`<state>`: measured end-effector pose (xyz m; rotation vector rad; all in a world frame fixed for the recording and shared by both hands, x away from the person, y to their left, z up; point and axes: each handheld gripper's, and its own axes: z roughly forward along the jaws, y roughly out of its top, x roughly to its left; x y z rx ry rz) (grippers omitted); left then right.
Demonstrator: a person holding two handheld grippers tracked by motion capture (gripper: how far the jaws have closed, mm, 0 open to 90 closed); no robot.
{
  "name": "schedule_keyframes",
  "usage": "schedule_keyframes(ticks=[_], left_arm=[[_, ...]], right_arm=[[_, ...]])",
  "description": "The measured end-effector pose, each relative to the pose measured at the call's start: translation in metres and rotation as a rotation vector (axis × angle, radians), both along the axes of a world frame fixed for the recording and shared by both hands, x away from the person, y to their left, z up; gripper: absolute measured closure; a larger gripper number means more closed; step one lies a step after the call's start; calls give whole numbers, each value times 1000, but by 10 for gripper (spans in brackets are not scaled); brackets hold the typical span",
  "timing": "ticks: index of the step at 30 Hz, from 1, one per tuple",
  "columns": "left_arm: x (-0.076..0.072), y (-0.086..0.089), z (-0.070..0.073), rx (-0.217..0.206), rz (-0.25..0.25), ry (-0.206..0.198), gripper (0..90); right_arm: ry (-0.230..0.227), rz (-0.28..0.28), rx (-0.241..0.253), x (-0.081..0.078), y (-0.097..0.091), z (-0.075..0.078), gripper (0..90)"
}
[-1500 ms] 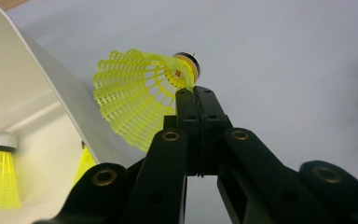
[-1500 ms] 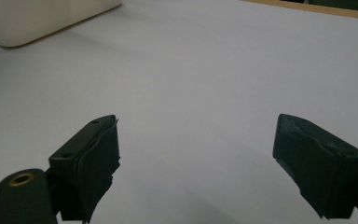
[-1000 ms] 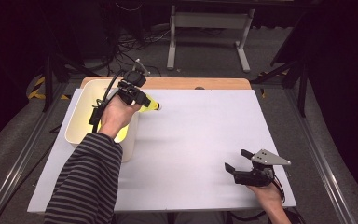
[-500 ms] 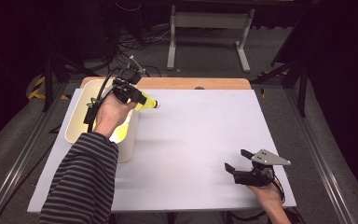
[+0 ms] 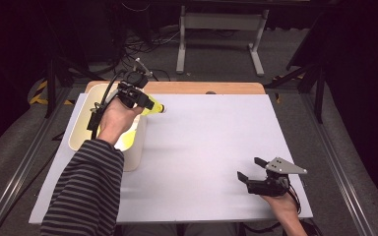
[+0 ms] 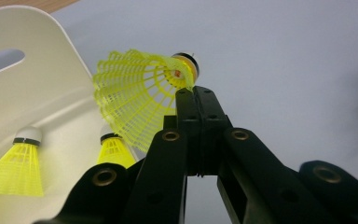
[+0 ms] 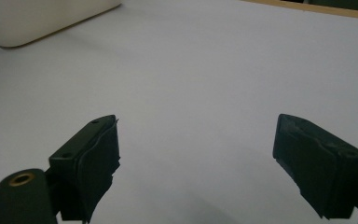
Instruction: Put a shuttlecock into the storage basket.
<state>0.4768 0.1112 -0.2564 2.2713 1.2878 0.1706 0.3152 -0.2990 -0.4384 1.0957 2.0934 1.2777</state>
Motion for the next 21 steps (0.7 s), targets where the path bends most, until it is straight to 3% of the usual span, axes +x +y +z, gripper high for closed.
schedule_keyframes(ticks=[10, 21], left_arm=[[-1, 10, 3, -3, 18, -6, 900], [-4, 25, 6, -35, 50, -15, 900]], right_arm=[[1, 0, -1, 0, 0, 0, 148], [2, 1, -4, 0, 0, 0, 148]])
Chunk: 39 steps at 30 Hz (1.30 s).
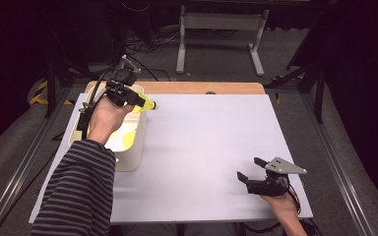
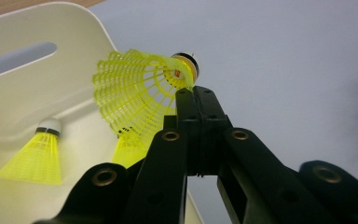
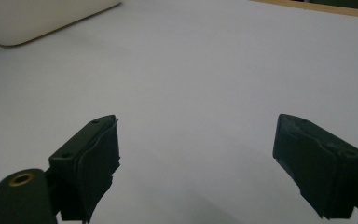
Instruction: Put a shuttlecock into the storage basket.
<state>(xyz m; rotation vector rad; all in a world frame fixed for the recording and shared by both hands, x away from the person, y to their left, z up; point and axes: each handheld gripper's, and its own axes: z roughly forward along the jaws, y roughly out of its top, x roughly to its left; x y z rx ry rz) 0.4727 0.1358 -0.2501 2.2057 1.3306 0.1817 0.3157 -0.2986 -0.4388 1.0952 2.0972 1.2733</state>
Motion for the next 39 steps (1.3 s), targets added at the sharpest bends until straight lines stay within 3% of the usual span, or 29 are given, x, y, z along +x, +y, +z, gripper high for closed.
schedule_keyframes(ticks=[19, 39], left_arm=[[-2, 17, 1, -16, 35, -10, 900], [-7, 51, 0, -41, 99, -22, 900]], right_arm=[[-1, -4, 3, 0, -1, 0, 148], [0, -4, -1, 0, 0, 0, 148]])
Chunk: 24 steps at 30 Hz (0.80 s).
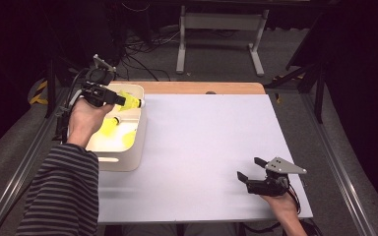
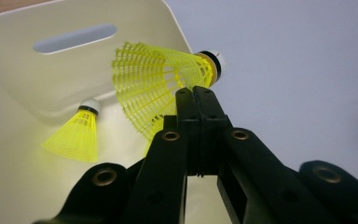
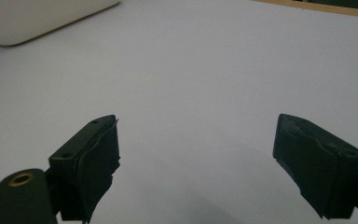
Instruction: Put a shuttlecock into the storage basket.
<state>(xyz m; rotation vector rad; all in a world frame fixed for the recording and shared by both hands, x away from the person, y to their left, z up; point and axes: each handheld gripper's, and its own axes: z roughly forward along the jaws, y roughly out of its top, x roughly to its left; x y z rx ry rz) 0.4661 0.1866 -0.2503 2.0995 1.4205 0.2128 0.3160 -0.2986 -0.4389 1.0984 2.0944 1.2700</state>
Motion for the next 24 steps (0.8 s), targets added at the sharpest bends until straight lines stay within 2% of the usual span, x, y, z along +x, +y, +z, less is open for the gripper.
schedule_keyframes(ticks=[11, 18, 24], left_arm=[[0, 10, -5, -3, 25, 7, 900], [5, 15, -19, 20, 43, 34, 900], [10, 13, -31, 43, 49, 52, 900]], right_arm=[[1, 0, 0, 0, 0, 0, 148], [2, -1, 1, 0, 0, 0, 148], [1, -1, 0, 0, 0, 0, 148]])
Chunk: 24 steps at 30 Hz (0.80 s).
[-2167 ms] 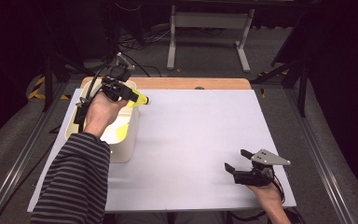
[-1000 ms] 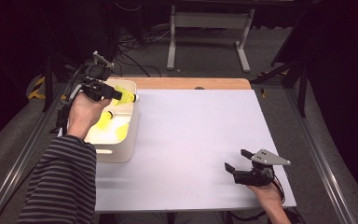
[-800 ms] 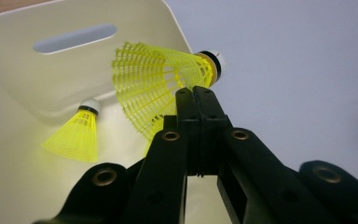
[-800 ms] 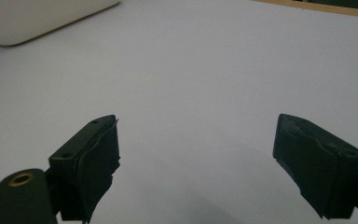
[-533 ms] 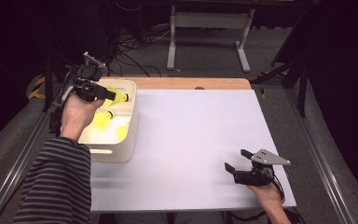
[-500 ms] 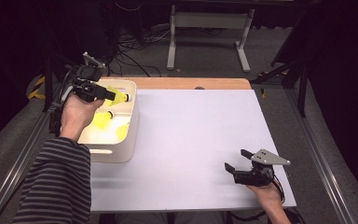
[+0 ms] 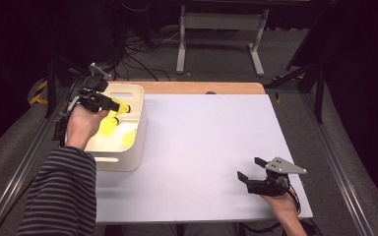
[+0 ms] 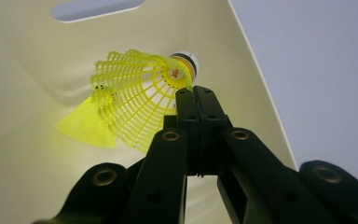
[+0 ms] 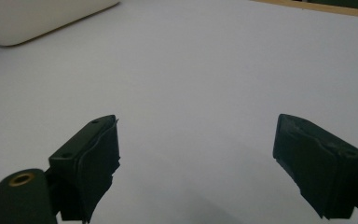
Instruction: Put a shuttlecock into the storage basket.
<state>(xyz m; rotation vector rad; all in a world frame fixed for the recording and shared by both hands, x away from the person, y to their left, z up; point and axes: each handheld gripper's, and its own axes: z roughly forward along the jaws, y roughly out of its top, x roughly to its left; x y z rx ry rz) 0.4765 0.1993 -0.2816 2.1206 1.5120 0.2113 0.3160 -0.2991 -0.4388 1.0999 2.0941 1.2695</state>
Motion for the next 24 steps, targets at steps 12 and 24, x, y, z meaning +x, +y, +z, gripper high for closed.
schedule_keyframes(ticks=[12, 24], left_arm=[[11, -8, -22, 48, 0, 39, 900], [17, -13, -37, 75, -7, 57, 897]], right_arm=[[3, 1, 0, 0, 0, 0, 148], [0, -3, 3, 0, -1, 0, 148]])
